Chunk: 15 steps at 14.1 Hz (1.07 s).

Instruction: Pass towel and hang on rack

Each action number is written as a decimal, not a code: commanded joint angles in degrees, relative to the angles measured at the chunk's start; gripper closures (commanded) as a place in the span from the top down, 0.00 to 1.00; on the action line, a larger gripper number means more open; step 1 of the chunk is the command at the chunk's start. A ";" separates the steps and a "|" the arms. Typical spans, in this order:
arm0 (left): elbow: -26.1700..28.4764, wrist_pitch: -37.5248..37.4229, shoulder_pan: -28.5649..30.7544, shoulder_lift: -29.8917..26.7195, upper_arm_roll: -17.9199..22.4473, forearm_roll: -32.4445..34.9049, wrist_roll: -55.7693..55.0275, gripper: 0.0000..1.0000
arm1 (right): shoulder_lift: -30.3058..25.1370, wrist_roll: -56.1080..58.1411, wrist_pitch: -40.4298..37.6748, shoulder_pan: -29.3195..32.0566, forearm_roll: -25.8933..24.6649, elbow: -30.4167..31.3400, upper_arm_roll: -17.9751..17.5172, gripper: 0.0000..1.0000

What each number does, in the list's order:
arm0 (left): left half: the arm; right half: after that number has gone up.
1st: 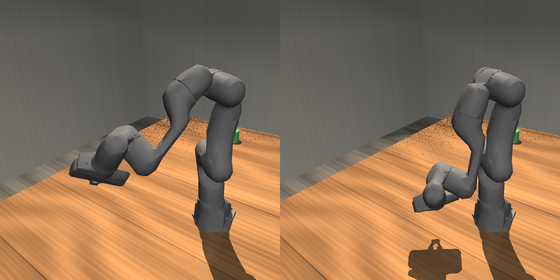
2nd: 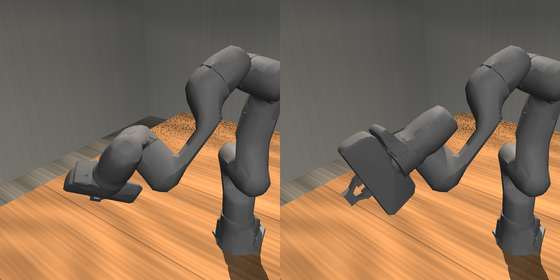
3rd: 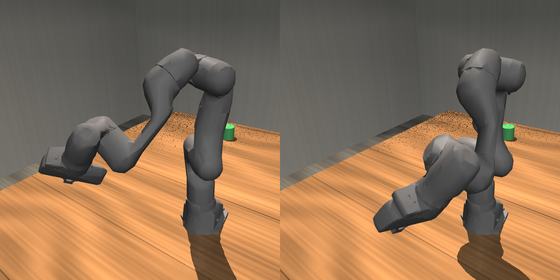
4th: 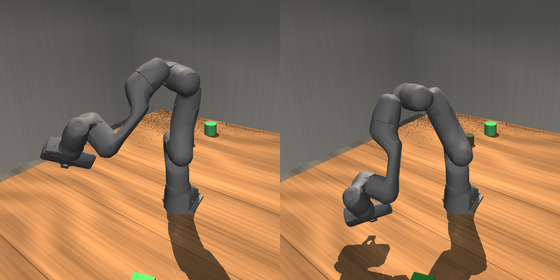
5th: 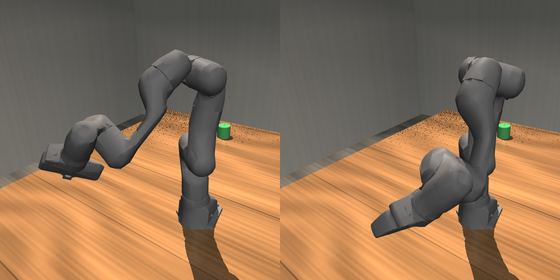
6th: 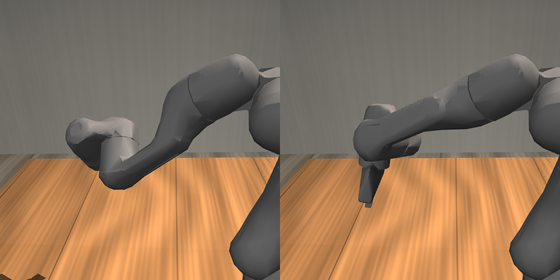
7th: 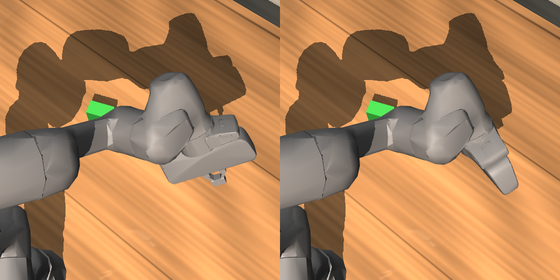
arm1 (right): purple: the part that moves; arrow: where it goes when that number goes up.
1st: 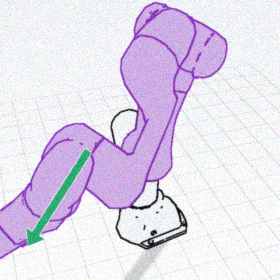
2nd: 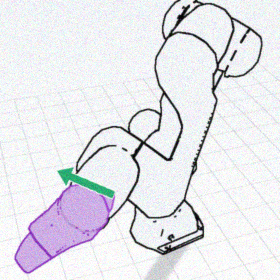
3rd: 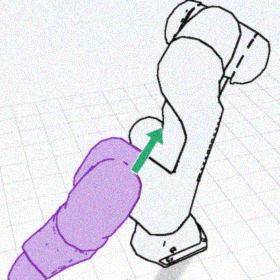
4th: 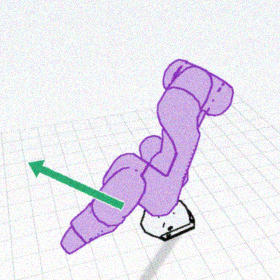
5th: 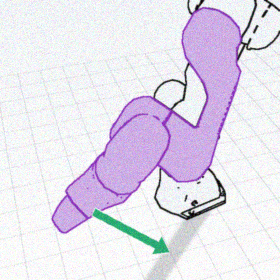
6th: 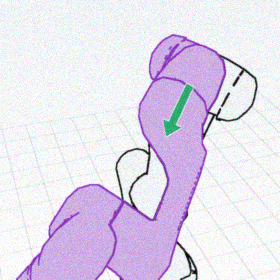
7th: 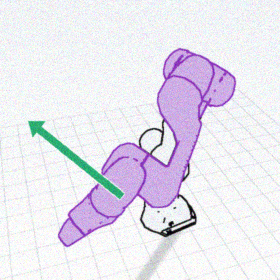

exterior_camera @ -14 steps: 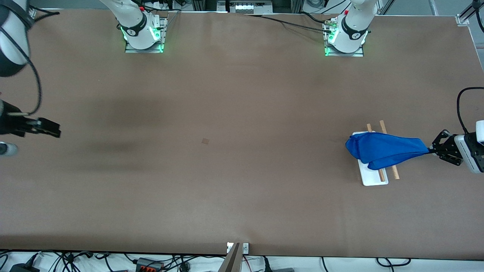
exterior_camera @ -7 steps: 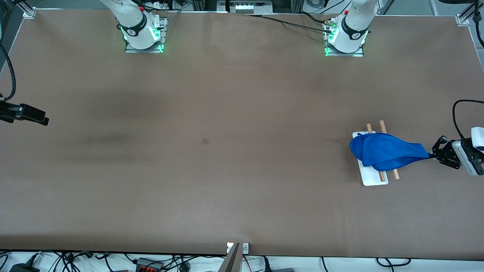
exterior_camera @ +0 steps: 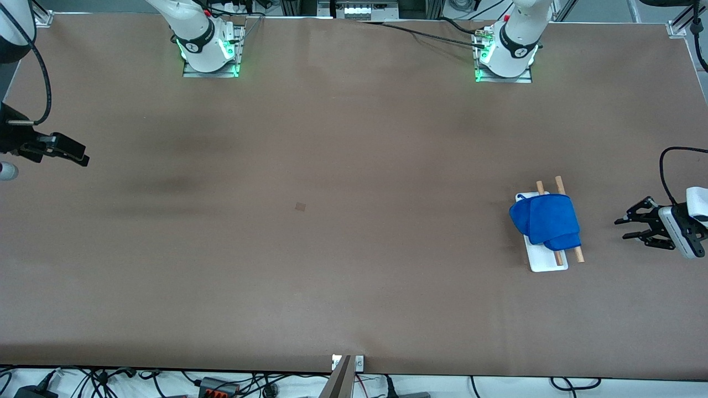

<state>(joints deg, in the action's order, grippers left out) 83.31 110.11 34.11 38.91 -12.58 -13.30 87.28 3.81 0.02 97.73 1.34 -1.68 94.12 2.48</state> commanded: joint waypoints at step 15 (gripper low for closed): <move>-28.64 -47.53 -4.56 -0.41 -0.52 2.14 -36.38 1.00 | -0.91 0.24 0.27 0.24 0.80 -1.75 -0.63 1.00</move>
<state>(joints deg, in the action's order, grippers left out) 56.69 64.61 31.37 37.79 -13.07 -13.20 53.53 3.44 0.06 98.20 1.30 -1.68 92.80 2.05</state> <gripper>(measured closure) 0.000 0.000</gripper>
